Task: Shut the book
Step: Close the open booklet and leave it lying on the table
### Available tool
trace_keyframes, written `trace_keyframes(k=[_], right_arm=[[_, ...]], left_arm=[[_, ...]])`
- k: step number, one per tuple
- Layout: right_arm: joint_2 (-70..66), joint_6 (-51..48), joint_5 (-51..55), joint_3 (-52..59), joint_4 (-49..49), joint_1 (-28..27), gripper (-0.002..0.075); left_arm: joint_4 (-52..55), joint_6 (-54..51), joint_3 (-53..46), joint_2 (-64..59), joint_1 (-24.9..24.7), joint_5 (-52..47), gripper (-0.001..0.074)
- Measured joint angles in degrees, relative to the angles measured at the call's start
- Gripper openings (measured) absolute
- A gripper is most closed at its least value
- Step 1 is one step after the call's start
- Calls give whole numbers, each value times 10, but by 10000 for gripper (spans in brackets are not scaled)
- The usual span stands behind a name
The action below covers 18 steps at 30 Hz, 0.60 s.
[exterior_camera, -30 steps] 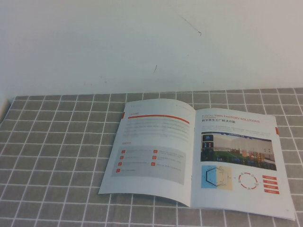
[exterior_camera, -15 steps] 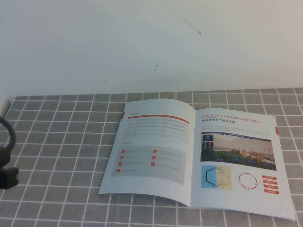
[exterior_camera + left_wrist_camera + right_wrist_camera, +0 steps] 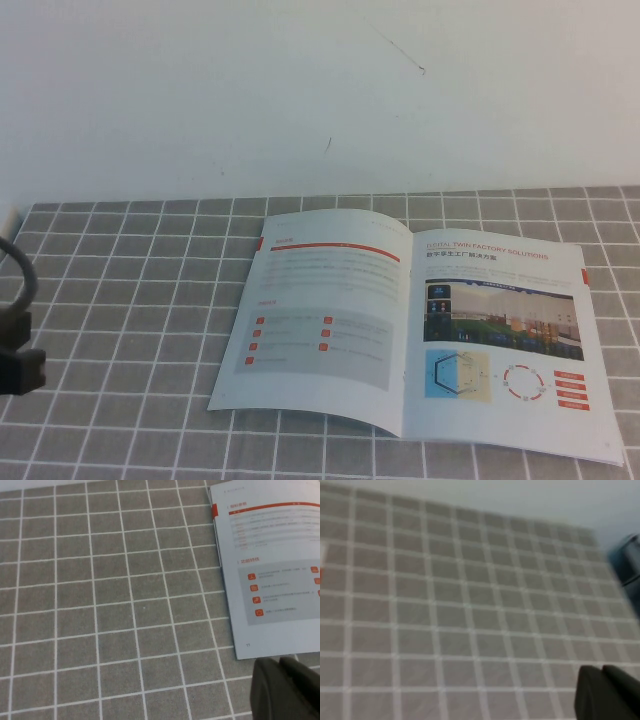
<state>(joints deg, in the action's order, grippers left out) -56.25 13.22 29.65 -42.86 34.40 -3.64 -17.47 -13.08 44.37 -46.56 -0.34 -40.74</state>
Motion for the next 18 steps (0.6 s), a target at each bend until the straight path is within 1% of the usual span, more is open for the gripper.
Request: trace_keyframes(k=[1, 3, 5, 6, 8, 10, 12, 15, 18], right_arm=[[0, -43, 12, 0, -72, 0, -1], [0, -165, 45, 0, -220, 0, -2], [0, -273, 77, 0, -344, 0, -1], [0, -323, 92, 0, -404, 0, -1], [0, -396, 115, 0, -488, 0, -1], [0, -436, 120, 0, -544, 0, -1], [-1, -464, 119, -1, -573, 0, -1], [-15, -486, 102, -1, -587, 0, -2], [-48, -500, 74, -1, -603, 0, -2]], left_arm=[[-3, 0, 0, -3, 0, 0, -3], [-9, 0, 0, -10, 0, 0, -3], [-24, 0, 0, -18, 0, 0, -3], [-30, 0, 0, -24, 0, 0, -3], [-50, 0, 0, -35, 0, 0, -3], [-69, -6, 0, -48, 0, 1, -3], [-94, -16, 0, -66, 0, 6, -3], [-162, -59, 0, -106, 0, 22, -3], [-248, -132, 0, -154, 0, 48, -3]])
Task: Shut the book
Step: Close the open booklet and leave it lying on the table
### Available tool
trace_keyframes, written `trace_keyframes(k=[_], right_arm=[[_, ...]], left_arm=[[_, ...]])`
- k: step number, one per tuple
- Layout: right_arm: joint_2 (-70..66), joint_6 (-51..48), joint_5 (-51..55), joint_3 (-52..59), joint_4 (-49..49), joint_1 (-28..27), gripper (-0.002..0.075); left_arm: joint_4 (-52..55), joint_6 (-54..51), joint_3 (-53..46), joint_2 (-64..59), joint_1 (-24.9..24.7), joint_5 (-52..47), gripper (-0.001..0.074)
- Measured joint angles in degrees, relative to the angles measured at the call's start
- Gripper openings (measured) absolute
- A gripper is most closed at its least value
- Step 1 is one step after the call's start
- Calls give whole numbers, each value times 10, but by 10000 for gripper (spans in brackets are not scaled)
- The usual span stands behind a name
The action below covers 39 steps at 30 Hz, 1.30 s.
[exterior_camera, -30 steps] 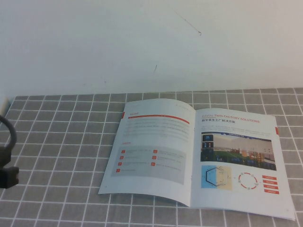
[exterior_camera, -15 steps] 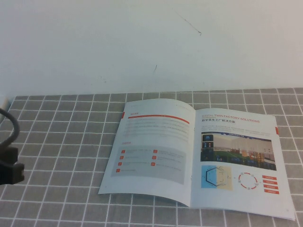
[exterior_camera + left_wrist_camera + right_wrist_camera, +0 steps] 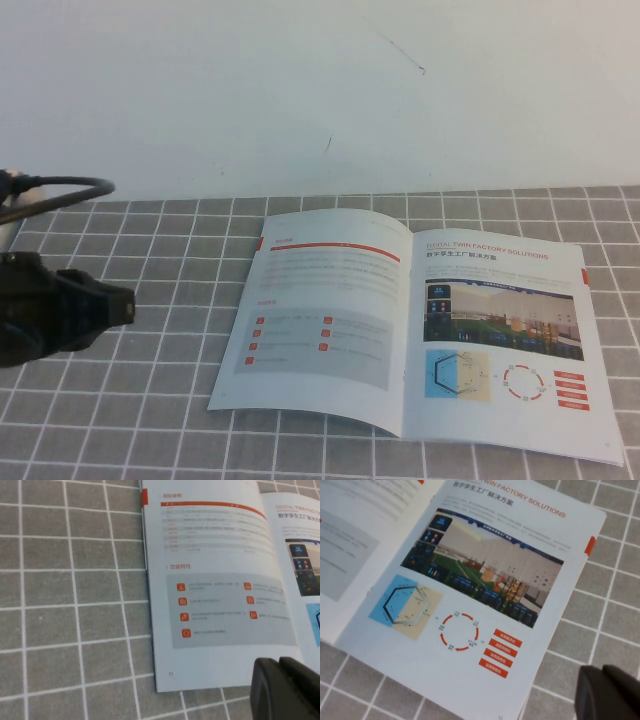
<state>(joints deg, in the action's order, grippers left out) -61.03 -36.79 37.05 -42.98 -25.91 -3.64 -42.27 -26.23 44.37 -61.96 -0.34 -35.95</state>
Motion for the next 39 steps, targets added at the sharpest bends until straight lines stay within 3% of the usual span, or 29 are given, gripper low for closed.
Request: trace_keyframes(k=[7, 14, 19, 26, 39], right_arm=[[-135, -103, -34, -1, -109, 3, -1], [-266, -130, -69, -29, -160, 67, -1], [-332, -132, -86, -80, -158, 100, -1], [-427, -130, -89, -149, -110, 102, -1], [-497, -125, -107, -166, -108, 102, -1]], left_arm=[[-102, -128, 15, -130, -1, 69, -3], [-133, -198, 123, -289, -1, 91, -3], [-122, -202, 224, -394, -14, 94, -3], [-35, -178, 324, -506, -88, 98, -3], [25, -150, 355, -571, -113, 157, -3]])
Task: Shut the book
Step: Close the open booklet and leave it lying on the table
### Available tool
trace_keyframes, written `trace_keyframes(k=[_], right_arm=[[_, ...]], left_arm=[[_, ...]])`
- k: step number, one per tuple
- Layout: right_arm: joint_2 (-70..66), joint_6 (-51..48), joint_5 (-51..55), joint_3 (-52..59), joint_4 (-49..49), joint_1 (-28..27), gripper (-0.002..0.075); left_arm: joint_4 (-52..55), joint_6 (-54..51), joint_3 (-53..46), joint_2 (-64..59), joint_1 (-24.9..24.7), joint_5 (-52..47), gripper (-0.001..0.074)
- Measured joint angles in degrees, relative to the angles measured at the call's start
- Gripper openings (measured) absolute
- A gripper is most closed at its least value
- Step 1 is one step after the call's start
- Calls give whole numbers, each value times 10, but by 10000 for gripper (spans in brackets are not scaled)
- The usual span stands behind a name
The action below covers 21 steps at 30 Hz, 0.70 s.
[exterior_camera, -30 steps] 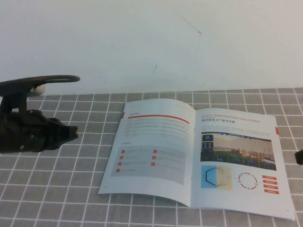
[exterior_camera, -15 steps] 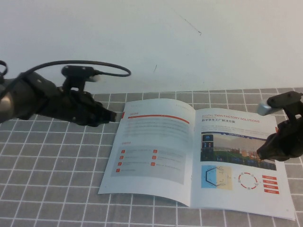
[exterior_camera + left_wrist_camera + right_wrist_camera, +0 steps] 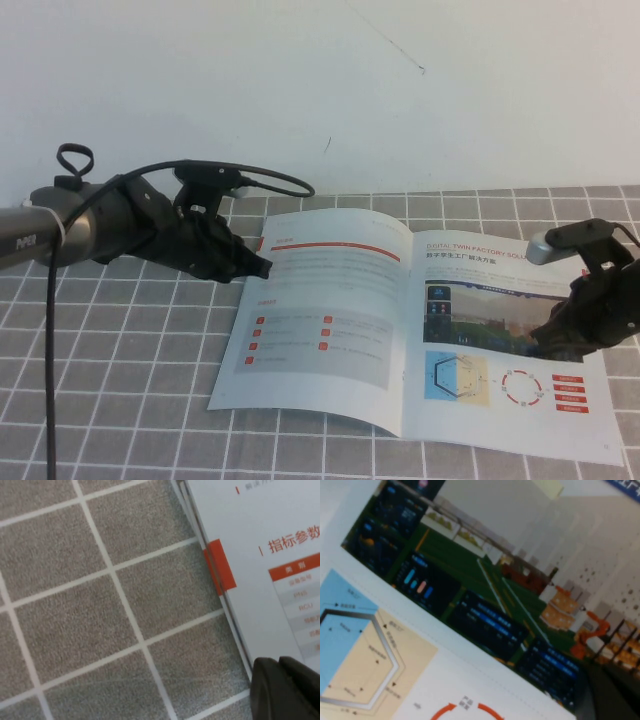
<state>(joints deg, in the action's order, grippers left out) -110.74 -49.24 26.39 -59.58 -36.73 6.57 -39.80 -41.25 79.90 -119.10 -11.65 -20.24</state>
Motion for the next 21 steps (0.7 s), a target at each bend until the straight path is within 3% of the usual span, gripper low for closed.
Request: trace_keyframes(k=[21], right_arm=[[-5, 4, 4, -4, 0, 0, -1]], left_arm=[[60, 68, 0, 0, 8, -25, -3]])
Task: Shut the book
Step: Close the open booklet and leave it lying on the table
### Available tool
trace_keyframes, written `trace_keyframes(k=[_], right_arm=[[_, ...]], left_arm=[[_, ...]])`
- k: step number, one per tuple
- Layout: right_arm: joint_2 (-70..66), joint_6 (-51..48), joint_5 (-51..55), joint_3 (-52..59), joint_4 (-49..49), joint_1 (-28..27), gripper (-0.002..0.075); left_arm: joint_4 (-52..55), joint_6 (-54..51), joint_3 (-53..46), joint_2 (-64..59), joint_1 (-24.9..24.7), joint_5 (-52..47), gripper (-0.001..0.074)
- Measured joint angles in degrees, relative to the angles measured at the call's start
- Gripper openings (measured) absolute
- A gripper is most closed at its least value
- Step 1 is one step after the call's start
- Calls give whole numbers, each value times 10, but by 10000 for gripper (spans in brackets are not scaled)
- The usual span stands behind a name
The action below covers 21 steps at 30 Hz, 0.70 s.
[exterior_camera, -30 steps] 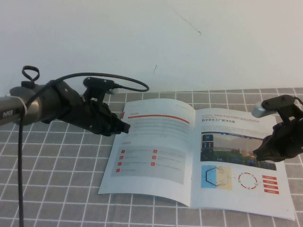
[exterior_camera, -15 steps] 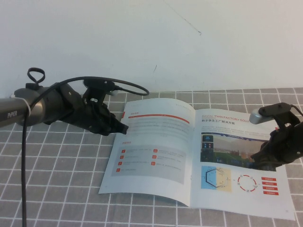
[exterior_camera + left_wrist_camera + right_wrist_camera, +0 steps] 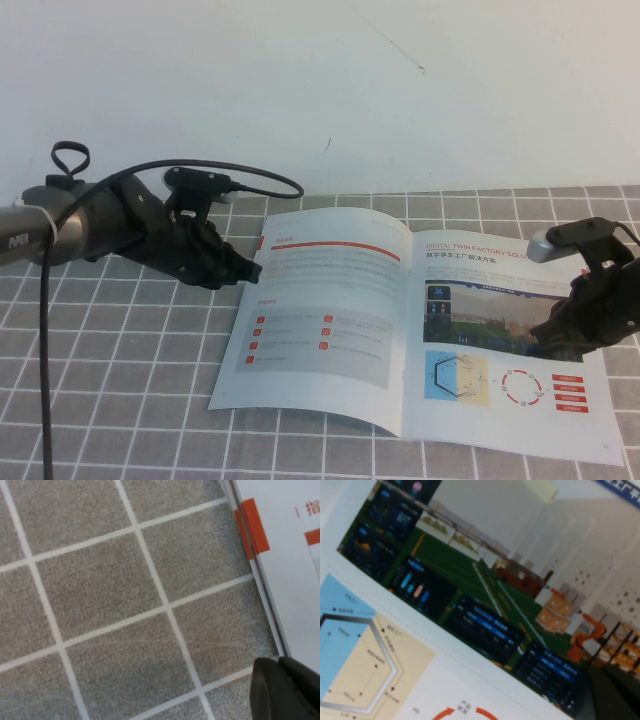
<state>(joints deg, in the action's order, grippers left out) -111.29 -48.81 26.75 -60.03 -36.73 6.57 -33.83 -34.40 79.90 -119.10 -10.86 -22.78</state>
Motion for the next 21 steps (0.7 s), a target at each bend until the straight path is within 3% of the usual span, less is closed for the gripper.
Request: trace_keyframes(k=[14, 21], right_arm=[[0, 0, 0, 0, 0, 0, -1], [0, 0, 0, -1, 1, 0, -1]], left_arm=[[-2, 6, 7, -17, -16, -6, -3], [-63, -1, 7, -21, -36, -32, -3]])
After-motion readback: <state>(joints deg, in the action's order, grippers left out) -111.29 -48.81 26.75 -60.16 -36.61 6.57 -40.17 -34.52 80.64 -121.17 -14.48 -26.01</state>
